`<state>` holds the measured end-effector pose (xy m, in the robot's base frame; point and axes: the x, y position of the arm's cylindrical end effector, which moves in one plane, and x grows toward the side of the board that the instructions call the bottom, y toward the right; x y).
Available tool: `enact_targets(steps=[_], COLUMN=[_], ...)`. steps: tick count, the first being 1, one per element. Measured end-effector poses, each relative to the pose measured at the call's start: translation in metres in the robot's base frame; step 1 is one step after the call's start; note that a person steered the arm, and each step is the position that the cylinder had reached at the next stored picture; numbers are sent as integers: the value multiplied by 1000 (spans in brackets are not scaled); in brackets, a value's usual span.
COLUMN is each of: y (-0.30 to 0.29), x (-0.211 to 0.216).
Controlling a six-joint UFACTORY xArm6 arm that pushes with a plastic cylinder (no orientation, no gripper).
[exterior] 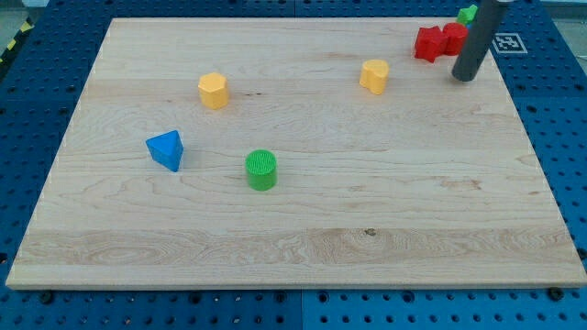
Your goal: Move the red star diagonally to the red circle
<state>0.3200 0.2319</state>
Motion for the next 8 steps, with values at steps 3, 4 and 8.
enact_targets(steps=[3,4,8], y=[-47,-25,-28], x=[-26,-20,-36])
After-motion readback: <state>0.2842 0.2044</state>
